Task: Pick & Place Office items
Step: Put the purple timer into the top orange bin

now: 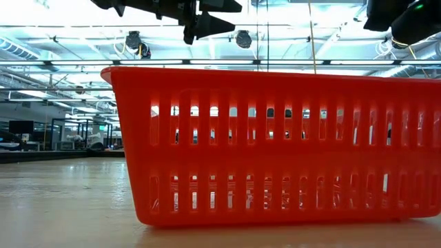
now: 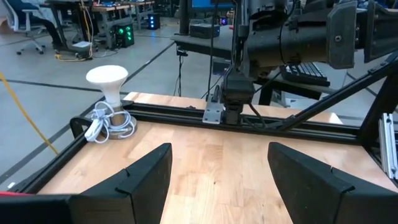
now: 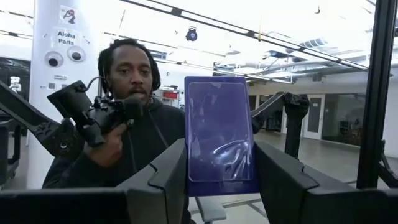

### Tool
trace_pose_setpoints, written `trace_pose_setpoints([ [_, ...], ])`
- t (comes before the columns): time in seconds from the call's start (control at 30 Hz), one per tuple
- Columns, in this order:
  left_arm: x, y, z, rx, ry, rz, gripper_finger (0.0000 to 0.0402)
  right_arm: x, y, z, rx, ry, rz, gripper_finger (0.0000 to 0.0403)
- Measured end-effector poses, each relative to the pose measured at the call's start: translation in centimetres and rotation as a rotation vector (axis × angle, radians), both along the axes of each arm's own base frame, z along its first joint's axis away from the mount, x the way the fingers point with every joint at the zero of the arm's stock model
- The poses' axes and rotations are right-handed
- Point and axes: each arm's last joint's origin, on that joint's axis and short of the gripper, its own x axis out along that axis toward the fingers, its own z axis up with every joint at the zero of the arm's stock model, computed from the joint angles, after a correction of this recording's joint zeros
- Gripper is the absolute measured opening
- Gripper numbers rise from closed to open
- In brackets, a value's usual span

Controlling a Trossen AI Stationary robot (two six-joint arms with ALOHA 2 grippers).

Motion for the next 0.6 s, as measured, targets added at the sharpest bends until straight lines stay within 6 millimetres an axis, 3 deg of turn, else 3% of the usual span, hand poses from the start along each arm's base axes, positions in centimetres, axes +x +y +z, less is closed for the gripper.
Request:
trace_pose_setpoints([
  [0.17,0.0,0.0,0.0,-0.049,-0.005,0.007,0.0269,1.1,-0.3,-1.7,-0.086,0.091,-0.107,0.0146],
  [0.4,0.0,0.0,0.1,-0.274,-0.036,0.038,0.0269,2.9,-2.7,-5.8,-0.267,0.369,-0.719,0.0146],
  [0.6,0.5,0.3,-0.7,-0.533,-0.050,0.087,0.0269,3.2,-4.0,-6.2,-0.427,0.325,-1.144,0.0146],
])
